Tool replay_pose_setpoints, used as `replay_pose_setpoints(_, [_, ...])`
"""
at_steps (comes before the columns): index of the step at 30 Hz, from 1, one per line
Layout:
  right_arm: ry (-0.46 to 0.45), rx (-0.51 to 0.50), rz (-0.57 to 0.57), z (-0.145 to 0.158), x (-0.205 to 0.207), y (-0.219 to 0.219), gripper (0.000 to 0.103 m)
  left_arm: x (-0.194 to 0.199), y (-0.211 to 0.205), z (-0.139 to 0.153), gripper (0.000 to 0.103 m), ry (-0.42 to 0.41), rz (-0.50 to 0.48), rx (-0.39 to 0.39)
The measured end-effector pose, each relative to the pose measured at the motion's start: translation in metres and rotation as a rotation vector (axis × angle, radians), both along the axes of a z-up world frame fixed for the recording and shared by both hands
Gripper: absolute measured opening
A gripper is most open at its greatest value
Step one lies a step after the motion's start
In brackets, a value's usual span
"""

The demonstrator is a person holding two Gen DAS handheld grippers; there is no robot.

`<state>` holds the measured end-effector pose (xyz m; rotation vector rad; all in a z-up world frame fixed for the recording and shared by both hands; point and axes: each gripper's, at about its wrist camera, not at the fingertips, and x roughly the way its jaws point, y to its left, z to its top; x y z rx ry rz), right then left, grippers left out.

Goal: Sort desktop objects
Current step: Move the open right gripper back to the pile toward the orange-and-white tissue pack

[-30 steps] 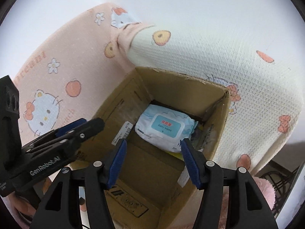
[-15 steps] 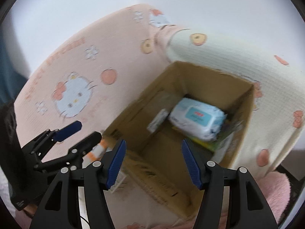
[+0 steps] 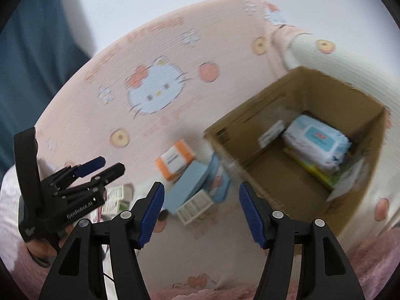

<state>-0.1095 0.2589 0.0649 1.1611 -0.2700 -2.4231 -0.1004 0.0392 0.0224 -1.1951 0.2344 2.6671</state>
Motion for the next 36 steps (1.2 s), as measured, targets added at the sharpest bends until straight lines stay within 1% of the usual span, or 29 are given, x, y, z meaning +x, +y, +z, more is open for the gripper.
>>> replay_pose_setpoints(4, [-0.024,-0.011,0.041,-0.010,0.004,-0.016,0.061,0.009,-0.034,-0.015,0.059,-0.038,0.057,-0.015])
replay_pose_setpoints(8, [-0.057,0.001,0.080,-0.022,0.006,-0.036,0.061,0.009,-0.064,-0.042,0.059,-0.096,0.125,-0.025])
replay_pose_setpoints(10, [-0.076,0.012,0.111,-0.030,0.007,-0.049,0.061,0.007,-0.076,-0.056,0.059,-0.135,0.147,-0.002])
replay_pose_setpoints(12, [-0.096,0.026,0.136,-0.041,0.007,-0.061,0.061,0.004,-0.083,-0.071,0.059,-0.174,0.151,0.038])
replay_pose_setpoints(17, [-0.166,0.052,0.176,-0.071,-0.004,-0.090,0.061,-0.007,-0.087,-0.100,0.059,-0.234,0.133,0.096])
replay_pose_setpoints(19, [-0.172,0.046,0.183,-0.078,-0.008,-0.097,0.054,-0.011,-0.086,-0.110,0.059,-0.250,0.121,0.117])
replay_pose_setpoints(21, [-0.183,0.064,0.186,-0.088,-0.015,-0.106,0.025,-0.017,-0.086,-0.119,0.059,-0.265,0.109,0.142])
replay_pose_setpoints(23, [-0.204,0.119,0.176,-0.099,-0.023,-0.116,0.019,-0.025,-0.085,-0.127,0.059,-0.276,0.101,0.167])
replay_pose_setpoints(24, [-0.212,0.145,0.162,-0.106,-0.028,-0.121,0.019,-0.029,-0.085,-0.131,0.059,-0.282,0.096,0.177])
replay_pose_setpoints(28, [-0.279,0.126,0.153,-0.128,-0.052,-0.132,0.019,-0.045,-0.088,-0.142,0.059,-0.299,0.095,0.231])
replay_pose_setpoints(29, [-0.283,0.126,0.154,-0.129,-0.057,-0.134,0.019,-0.050,-0.090,-0.144,0.059,-0.301,0.101,0.246])
replay_pose_setpoints(36, [-0.210,0.186,0.203,-0.128,-0.085,-0.159,0.019,-0.084,-0.097,-0.151,0.059,-0.299,0.146,0.333])
